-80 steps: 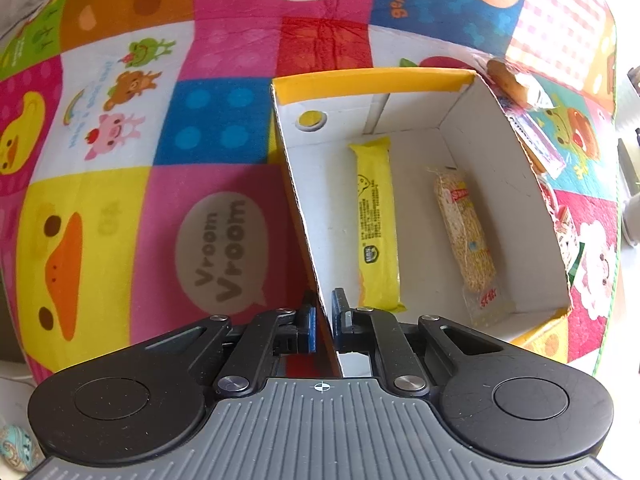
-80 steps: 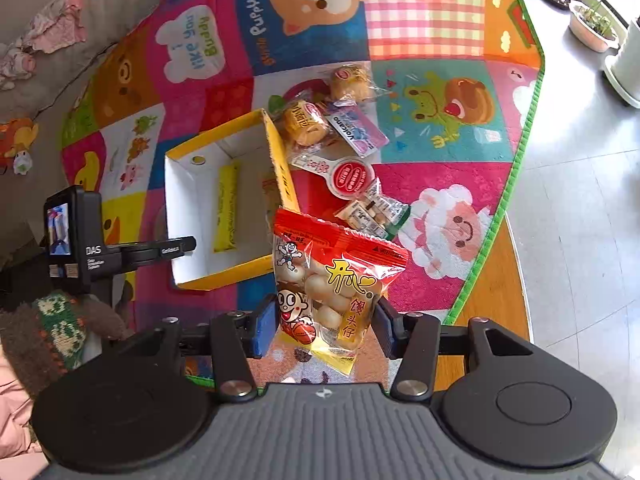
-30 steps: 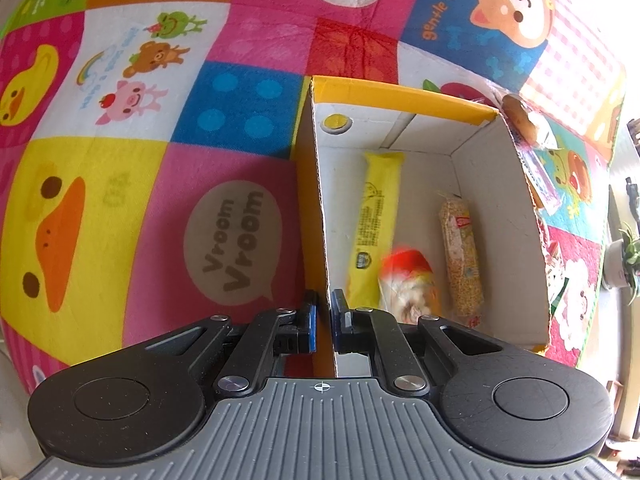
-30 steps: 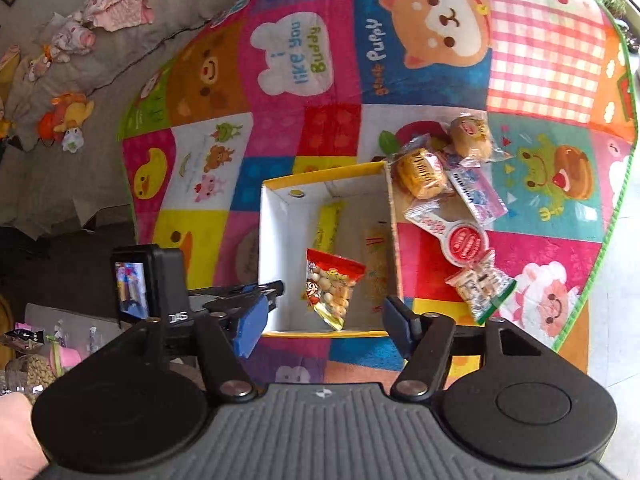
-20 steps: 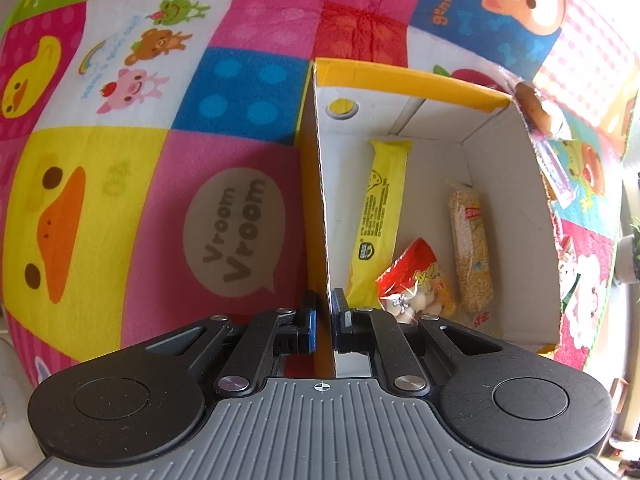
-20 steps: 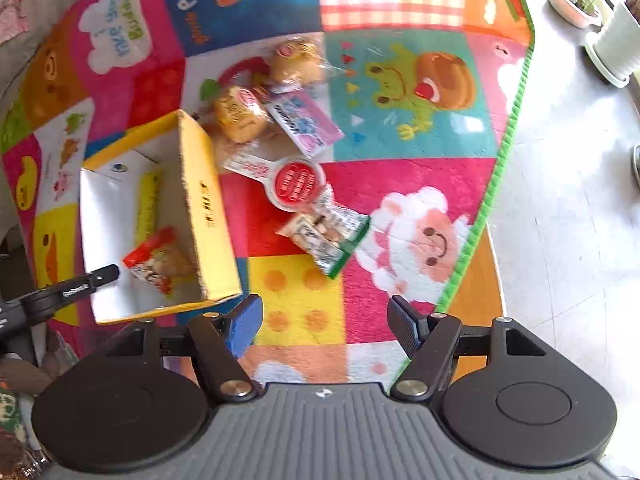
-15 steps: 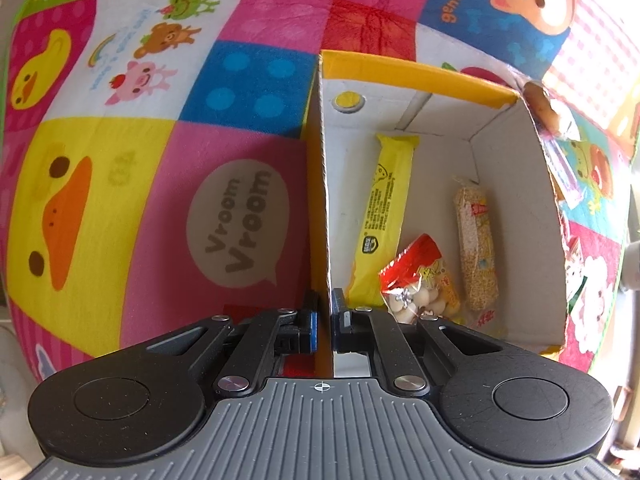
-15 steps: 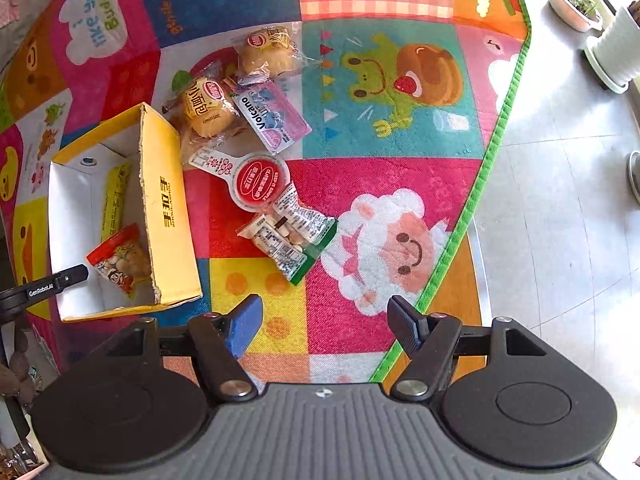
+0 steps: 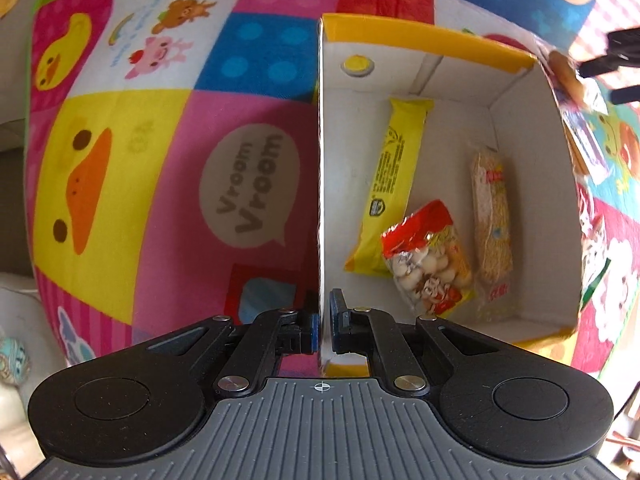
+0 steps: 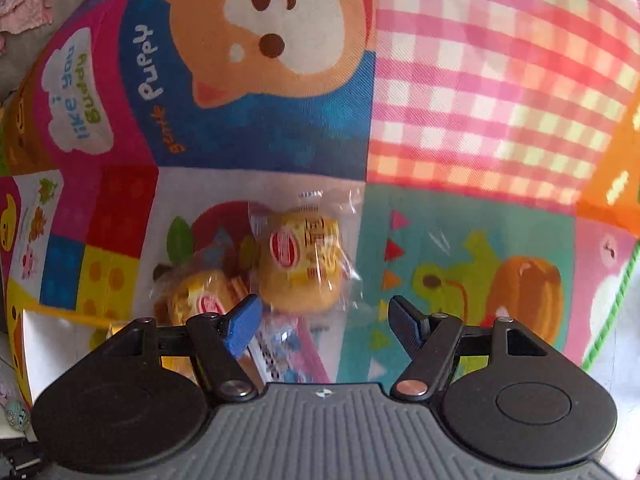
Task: Organize objects
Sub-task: 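Grasp the round bread bun bag with the right gripper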
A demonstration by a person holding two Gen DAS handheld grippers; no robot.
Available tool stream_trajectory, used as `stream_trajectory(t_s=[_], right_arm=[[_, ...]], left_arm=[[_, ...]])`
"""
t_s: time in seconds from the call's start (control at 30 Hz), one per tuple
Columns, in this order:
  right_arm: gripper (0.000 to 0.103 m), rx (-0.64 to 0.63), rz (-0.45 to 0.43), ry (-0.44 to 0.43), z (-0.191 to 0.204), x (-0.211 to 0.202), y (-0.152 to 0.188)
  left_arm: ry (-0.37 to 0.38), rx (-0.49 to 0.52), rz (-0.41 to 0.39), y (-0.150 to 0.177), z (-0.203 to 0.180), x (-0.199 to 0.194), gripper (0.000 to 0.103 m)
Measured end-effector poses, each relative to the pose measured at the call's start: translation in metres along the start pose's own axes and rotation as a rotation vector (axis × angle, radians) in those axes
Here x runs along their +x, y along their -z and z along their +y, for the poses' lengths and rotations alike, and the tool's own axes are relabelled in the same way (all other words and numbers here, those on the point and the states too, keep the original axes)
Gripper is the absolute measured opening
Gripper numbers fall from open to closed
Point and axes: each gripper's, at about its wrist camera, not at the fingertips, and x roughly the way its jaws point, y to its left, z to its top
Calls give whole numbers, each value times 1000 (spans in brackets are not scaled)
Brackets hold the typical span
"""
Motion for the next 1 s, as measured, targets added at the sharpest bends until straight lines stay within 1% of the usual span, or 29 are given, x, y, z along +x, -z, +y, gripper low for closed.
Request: stream_trajectory(t_s=[0.03,0.07,0.17,0.23,0.3,0.4,0.47,0.63,0.77,0.9,1.0], right_arm=[[77,7,26,-11,1,10,-8],[78,12,49,-13,3,19,-14],[78,7,74,29,6,38,-20],[73,0,79,25,6,43,-19],[69,-7,74,17,5,39,-16],[67,-71,73,42,4,31,-5],[66,-67,70,35,-2,21,7],[66,31,33,-31,-30,-31,49],[66,110,33,-81,-44,-74,100],[66,192,63,-113,-36,-113,151],[66,194,78,-139,-14,-137,182]], left_arm=[[-6,-6,0,-1,-1,-1,7],[-9,-11,0,-2,-1,-2,7],[-15,-12,-3,-2,-2,-5,7],[-19,-7,2,0,-2,-5,7],[-25,-9,9,2,-3,-4,7],[-33,-3,14,6,-5,-2,7],[-39,16,12,8,-8,-1,8],[-56,121,14,8,-13,6,8],[-26,120,-5,8,-10,2,8],[8,181,-23,14,-8,-1,8],[41,187,-32,19,-2,0,8]])
